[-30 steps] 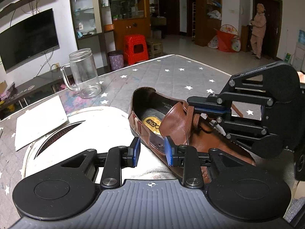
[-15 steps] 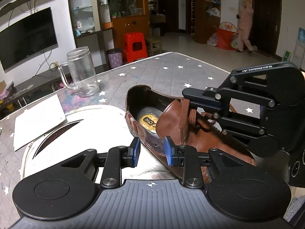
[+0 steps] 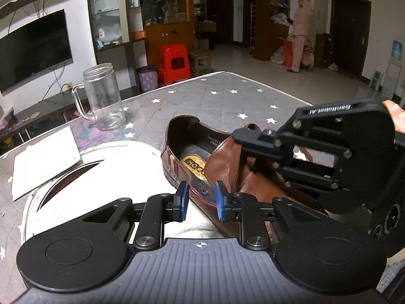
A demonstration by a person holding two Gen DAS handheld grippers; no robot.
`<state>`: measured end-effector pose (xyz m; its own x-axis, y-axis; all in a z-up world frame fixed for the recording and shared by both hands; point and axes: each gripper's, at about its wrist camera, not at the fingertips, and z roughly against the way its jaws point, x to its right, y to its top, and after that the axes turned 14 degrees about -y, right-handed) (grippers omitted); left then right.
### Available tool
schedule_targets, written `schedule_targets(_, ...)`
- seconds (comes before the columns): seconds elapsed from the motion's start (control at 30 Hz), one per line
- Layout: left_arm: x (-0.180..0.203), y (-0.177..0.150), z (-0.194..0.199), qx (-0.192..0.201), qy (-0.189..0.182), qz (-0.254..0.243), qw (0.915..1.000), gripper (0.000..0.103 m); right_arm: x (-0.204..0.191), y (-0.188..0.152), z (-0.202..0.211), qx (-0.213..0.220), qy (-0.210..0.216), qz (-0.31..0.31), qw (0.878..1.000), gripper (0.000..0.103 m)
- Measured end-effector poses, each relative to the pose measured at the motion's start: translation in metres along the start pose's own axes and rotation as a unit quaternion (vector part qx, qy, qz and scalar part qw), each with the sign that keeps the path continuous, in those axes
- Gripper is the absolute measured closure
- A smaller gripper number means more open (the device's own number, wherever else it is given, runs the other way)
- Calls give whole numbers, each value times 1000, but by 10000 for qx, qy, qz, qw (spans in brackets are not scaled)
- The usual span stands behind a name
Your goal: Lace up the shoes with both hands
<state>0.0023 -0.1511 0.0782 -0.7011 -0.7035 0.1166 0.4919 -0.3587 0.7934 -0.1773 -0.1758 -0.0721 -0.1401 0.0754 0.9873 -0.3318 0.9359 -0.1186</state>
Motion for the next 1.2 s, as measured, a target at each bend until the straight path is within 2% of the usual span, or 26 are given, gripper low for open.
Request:
schedule_targets(0.27,-3,1,0,-8,-12,-1,10000,80,-9,3,8,43,16,79,10000,101)
schedule_targets(0.4,-2,1,0,-5,-23,-3,10000,80,-9,-2,3,-101,-75,119,9999,101)
schedule_targets(0.87,-2,1,-1,-22,-24,-1,10000,80,-12,4,6,55,0,193,9998,101)
schedule_targets(1.2,-18,2,-2,-49,-12,9,10000,79,-13,7,12,180,128,258,9994,101)
